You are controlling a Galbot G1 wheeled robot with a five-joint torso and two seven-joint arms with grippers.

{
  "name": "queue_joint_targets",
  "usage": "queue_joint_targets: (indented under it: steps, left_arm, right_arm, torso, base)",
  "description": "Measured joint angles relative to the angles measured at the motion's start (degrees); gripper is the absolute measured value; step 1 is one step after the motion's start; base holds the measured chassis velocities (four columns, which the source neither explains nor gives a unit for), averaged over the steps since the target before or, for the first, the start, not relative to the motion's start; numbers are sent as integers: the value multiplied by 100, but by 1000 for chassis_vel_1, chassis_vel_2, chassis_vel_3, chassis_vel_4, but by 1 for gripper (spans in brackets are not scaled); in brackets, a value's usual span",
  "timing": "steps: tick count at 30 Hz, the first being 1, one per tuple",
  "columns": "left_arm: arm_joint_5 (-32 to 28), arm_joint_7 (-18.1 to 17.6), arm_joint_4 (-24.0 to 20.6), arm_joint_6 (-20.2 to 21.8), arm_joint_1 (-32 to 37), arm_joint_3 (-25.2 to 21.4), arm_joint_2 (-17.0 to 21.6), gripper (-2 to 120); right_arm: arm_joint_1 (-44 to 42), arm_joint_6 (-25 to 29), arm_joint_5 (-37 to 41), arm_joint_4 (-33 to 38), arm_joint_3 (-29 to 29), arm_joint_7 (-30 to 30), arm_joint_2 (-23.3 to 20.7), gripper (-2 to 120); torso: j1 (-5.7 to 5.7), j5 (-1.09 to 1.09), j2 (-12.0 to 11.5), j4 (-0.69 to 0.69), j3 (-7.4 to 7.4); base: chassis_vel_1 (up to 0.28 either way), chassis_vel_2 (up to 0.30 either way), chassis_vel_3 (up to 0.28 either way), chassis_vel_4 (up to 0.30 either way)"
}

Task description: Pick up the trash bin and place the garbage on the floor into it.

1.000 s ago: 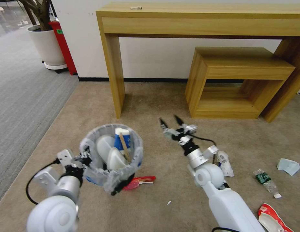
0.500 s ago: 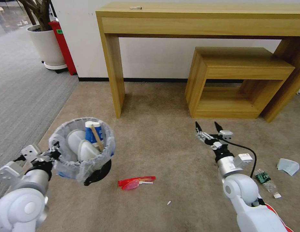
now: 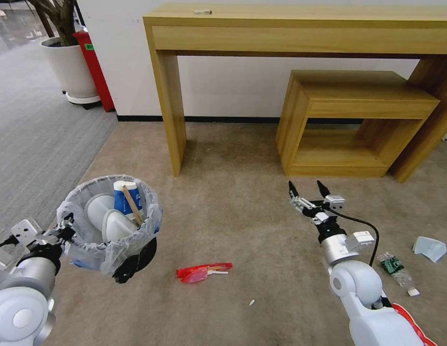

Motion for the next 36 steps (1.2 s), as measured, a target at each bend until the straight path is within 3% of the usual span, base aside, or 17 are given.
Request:
queue_joint_targets:
  steps: [2, 7, 9, 10, 12, 13, 16, 21, 22, 36]
  left_arm:
    - [15, -11, -37, -2, 36, 19, -9, 3]
    - [87, -13, -61, -6, 66, 77, -30, 3]
    - [205, -13, -77, -16, 89, 149, -64, 3]
    - [205, -13, -77, -16, 89, 149, -64, 3]
    - [299, -13, -129, -22, 123, 194, -105, 3]
    - [299, -13, -129, -22, 123, 194, -105, 3]
    - [342, -13, -187, -24, 153, 197, -115, 3]
    - [361, -13, -216, -25, 157, 198, -140, 3]
    - [384, -13, -220, -25, 154, 215, -173, 3]
    - [404, -11, -347, -32, 171, 190, -279, 3]
  right_arm:
    - [82, -461, -40, -69, -120, -239, -12, 100]
    - [250, -905, -188, -262, -241, -655, -24, 100]
    - [537, -1072, -636, -661, -397, -1419, -18, 100]
    - [537, -1072, -636, -661, -397, -1419, -18, 100]
    - [987, -812, -1436, -1534, -724, -2646, 44, 100]
    - [987, -812, -1436, -1534, -724, -2646, 44, 100]
    - [1458, -493, -2175, -2408, -1039, -3589, 182, 100]
    - [1820, -224, -2599, -3026, -1298, -4232, 313, 100]
    - [2109, -27, -2933, -3491, -1471, -4650, 447, 100]
    - [3080, 293, -4970, -4889, -2134, -4624, 1103, 100]
  torso:
    - [0, 0, 0, 0, 0]
    - [0, 0, 0, 0, 0]
    - [0, 0, 0, 0, 0]
    - [0, 0, 0, 0, 0]
    - [0, 1, 0, 0, 1]
    - [0, 1, 0, 0, 1]
    - [0, 1, 0, 0, 1]
    - [0, 0, 0, 1, 1]
    - [0, 0, 0, 0, 1]
    - [0, -1, 0, 0, 1]
  base:
    - [0, 0, 0, 0]
    - [0, 0, 0, 0]
    - [0, 0, 0, 0]
    - [0, 0, 0, 0]
    - [0, 0, 0, 0]
    - [0, 0, 0, 0]
    - [0, 0, 0, 0]
    - [0, 0, 0, 0]
    - [0, 0, 0, 0]
    - [0, 0, 0, 0]
